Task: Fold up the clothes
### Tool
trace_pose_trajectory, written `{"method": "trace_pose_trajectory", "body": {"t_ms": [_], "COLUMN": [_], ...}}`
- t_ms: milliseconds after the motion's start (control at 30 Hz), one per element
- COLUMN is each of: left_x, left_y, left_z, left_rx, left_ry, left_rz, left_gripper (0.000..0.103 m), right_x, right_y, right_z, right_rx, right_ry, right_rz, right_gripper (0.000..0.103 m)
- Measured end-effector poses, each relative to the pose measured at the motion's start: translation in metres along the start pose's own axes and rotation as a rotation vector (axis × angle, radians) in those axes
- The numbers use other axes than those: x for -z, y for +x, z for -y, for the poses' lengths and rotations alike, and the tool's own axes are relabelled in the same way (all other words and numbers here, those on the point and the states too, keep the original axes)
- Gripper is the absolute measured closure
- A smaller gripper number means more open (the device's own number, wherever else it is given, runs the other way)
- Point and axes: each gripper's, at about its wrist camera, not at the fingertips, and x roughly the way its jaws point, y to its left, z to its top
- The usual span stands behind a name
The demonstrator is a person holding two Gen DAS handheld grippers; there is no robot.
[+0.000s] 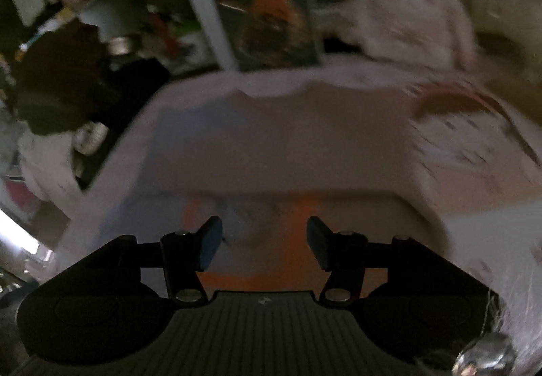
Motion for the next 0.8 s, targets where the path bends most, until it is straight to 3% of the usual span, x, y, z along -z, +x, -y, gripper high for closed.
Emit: {"method": "trace_pose_trajectory", "body": {"t_ms": [300,500,800], "left_x": [0.003,0.006,0.015], "left_y": [0.007,0.008,0.004], "left_z": [0.006,0.019,0.023], "left_rx": [0.065,0.097,0.131], "left_ry": [0.021,0.082,0.094], "left_rz": [-0.056,-0.079,-0.121], "left_gripper": [0.015,0.015,0.017], "right_x": [0.075,0.104,0.120], "right_y": [-0.054,-0.071,-0.082], "right_z": [0.038,0.044,0.047], "right_rx": [0.153,0.168,0.147], "right_ry": [0.037,0.070,0.115], "right_rz": [-0.033,-0.064,-0.079], "right_gripper": [0.042,0.039,0.040]}}
